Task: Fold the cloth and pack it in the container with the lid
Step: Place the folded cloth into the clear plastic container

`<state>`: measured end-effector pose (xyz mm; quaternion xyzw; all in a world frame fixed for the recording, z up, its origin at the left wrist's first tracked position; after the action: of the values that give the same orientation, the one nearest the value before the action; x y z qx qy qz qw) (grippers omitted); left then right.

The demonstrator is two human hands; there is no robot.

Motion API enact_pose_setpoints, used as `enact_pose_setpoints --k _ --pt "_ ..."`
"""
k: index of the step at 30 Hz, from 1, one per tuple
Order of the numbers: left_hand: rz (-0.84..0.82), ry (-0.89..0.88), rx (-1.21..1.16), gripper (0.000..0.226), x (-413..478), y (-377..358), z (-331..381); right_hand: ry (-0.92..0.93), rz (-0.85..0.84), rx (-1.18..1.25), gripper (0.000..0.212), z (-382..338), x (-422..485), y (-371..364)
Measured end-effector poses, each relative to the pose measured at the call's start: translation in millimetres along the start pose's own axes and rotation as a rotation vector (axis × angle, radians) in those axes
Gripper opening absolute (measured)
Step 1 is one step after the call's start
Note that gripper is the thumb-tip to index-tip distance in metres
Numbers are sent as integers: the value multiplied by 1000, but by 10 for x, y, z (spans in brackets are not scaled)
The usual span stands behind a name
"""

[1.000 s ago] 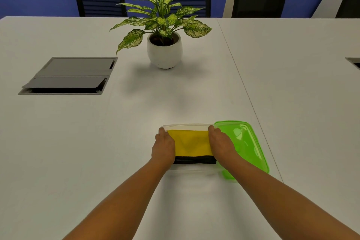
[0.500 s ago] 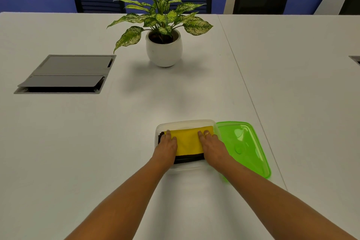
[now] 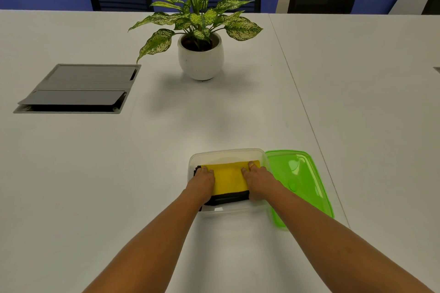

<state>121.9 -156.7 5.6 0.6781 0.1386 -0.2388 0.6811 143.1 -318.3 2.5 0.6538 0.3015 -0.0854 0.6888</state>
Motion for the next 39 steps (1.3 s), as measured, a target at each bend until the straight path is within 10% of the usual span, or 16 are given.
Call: enact_pose_setpoints --k 17,32,39 --pt "82 -28 -59 71 -75 -142 55 -47 175 212 37 -92 -161 -33" --pt "-43 -66 7 70 -73 -138 36 -70 3 381 54 -105 -211 -76" --pt "452 -59 -104 40 -244 9 -24 -220 756 780 16 94 -450 245"
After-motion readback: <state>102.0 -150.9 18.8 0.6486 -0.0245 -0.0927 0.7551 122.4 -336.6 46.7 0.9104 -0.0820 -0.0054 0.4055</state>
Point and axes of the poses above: each hand's wrist, its own x-axis towards the middle knuckle, its own y-axis out of the back of the hand, z = x × y, the point moved 1 cm from there along x, towards the middle knuckle, and after that the axes turned 4 degrees about x, right-handed, at the moved point
